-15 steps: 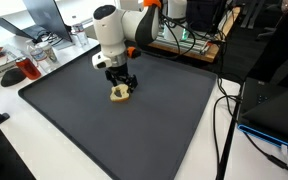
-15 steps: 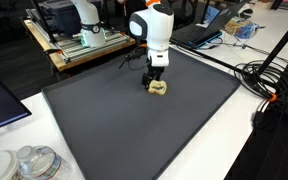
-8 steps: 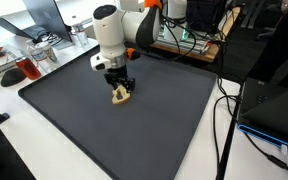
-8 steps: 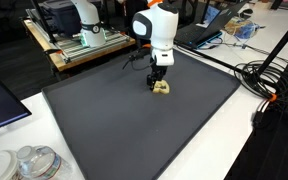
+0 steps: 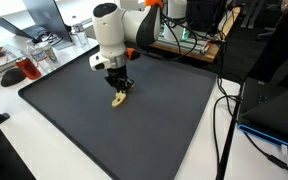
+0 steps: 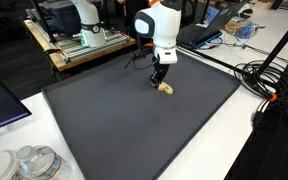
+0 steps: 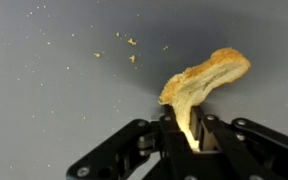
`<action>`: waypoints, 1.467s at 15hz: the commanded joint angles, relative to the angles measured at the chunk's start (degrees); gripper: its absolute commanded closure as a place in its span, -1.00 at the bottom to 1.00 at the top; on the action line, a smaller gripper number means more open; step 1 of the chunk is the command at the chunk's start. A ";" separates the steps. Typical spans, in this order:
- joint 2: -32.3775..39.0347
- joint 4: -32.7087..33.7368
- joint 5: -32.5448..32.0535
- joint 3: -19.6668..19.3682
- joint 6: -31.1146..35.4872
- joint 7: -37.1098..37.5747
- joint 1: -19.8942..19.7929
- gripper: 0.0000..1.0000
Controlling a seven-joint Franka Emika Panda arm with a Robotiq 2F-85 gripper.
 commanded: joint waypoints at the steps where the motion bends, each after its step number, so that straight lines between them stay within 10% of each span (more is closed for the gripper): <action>1: 0.82 0.83 -0.90 -0.06 -0.87 0.67 0.14 0.92; 22: -1.68 -1.75 0.19 1.71 -1.27 -1.71 -1.54 0.92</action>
